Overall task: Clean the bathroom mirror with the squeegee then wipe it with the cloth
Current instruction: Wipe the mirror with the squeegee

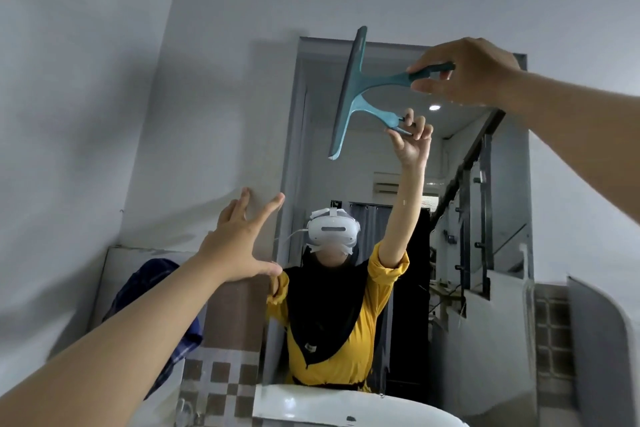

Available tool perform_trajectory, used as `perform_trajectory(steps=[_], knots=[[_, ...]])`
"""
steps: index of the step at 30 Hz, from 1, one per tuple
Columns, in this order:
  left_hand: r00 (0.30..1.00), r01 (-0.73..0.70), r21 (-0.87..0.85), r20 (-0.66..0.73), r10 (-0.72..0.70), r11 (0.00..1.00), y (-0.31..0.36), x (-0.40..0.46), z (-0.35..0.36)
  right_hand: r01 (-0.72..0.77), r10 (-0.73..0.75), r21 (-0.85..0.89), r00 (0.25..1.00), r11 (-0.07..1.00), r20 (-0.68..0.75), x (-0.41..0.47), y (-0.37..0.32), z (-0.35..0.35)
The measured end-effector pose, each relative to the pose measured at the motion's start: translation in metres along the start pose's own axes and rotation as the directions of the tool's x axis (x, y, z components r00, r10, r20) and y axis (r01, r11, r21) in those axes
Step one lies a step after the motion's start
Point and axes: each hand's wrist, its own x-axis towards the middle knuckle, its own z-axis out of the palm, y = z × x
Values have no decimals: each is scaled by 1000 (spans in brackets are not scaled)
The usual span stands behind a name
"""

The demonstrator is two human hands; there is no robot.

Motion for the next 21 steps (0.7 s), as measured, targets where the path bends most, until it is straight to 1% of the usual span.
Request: perform_trajectory(steps=[6,12,17,21], knots=[[1000,13,26,-6,-13,1000,2,1,2,-165,165,13,986,986,-8,-40,51,-20],[999,29,50,-26,-28,998,2,3,5,-336,337,27,940,941,-55,-88,92,-32],[999,13,74,-50,-9,997,-1,6,8,-465,468,57,880,883,-78,-126,100,-28],[998,36,83,-44,-33,996,2,5,8,-502,516,146,852,852,-84,-142,85,-7]])
